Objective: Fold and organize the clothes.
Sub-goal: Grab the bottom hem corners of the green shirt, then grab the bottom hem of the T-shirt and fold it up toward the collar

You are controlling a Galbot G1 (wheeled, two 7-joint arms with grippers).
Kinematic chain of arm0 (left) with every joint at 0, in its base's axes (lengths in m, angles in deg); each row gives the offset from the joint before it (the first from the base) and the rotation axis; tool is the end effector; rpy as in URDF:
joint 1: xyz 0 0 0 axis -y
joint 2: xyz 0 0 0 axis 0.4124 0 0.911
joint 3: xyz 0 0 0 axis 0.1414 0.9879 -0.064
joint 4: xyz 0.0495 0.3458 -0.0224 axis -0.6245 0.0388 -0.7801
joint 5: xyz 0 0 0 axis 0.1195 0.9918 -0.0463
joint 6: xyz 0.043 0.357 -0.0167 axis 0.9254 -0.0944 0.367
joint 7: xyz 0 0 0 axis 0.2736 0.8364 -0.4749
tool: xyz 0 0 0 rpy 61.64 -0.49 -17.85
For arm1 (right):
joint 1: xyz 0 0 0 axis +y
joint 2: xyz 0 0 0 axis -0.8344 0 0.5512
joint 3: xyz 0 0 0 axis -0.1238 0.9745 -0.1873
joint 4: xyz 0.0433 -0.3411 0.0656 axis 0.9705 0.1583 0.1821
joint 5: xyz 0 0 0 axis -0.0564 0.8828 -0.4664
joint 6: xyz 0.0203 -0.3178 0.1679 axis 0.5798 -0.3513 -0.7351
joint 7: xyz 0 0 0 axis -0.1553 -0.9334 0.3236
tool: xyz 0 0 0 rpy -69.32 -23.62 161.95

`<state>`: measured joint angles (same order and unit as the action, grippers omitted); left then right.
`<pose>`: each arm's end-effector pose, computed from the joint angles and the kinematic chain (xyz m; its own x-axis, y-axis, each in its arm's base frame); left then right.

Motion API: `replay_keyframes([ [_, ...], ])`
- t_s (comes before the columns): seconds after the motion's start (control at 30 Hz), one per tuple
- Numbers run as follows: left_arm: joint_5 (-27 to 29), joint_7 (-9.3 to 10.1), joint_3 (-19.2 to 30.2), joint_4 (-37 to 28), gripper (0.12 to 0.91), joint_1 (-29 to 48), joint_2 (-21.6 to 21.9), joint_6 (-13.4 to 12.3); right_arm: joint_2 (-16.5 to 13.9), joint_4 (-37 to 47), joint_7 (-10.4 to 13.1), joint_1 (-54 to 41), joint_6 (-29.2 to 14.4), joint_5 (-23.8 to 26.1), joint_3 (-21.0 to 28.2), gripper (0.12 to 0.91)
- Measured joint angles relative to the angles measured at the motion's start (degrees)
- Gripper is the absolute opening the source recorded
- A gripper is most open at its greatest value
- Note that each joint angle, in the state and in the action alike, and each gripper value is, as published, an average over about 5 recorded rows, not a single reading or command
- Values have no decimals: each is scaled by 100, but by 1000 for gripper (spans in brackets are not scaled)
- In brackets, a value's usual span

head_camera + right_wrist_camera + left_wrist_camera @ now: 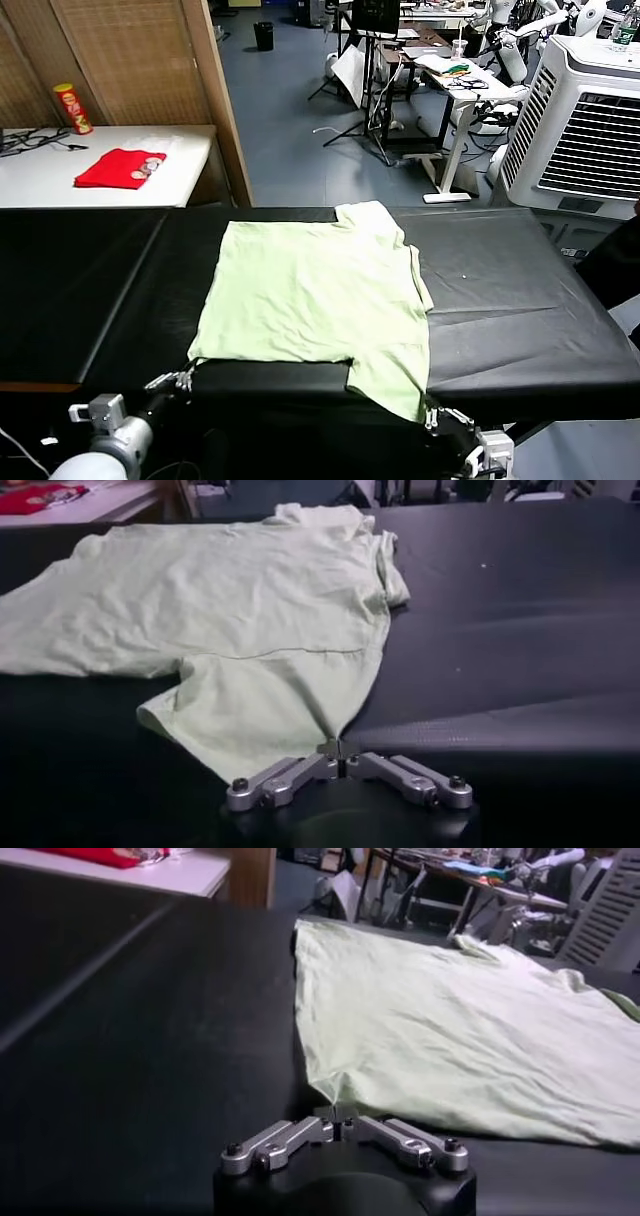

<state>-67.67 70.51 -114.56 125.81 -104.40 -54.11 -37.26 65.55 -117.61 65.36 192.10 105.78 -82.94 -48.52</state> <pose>0.1610 0.1134 -0.2678 -0.8662 0.1083 0.4879 0.0422 0.9886 -0.1445 0.1133 -0.0336 -0.2452 -0.8461 -0.1025 0.5231 -0.0798 0.9946 0.0658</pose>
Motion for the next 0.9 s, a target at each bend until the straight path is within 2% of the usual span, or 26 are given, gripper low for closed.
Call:
replay_keyframes([
  [0.17, 54, 64, -72, 107, 127, -61, -31, -214, -96, 115, -78, -261, -289, -357, -116, 121],
  [0.4, 225, 100, 76, -73, 127, 493, -198, -429, -372, 752, -115, -1192, -584, -630, -39, 121],
  [0.7, 911, 69, 472, -395, 127, 1224, -372, -581, -769, 1808, -153, -2702, -848, -669, 320, 121],
  [0.9, 1357, 56, 766, -696, 127, 1642, -366, -714, -854, 2531, -141, -3521, -926, -557, 667, 121],
])
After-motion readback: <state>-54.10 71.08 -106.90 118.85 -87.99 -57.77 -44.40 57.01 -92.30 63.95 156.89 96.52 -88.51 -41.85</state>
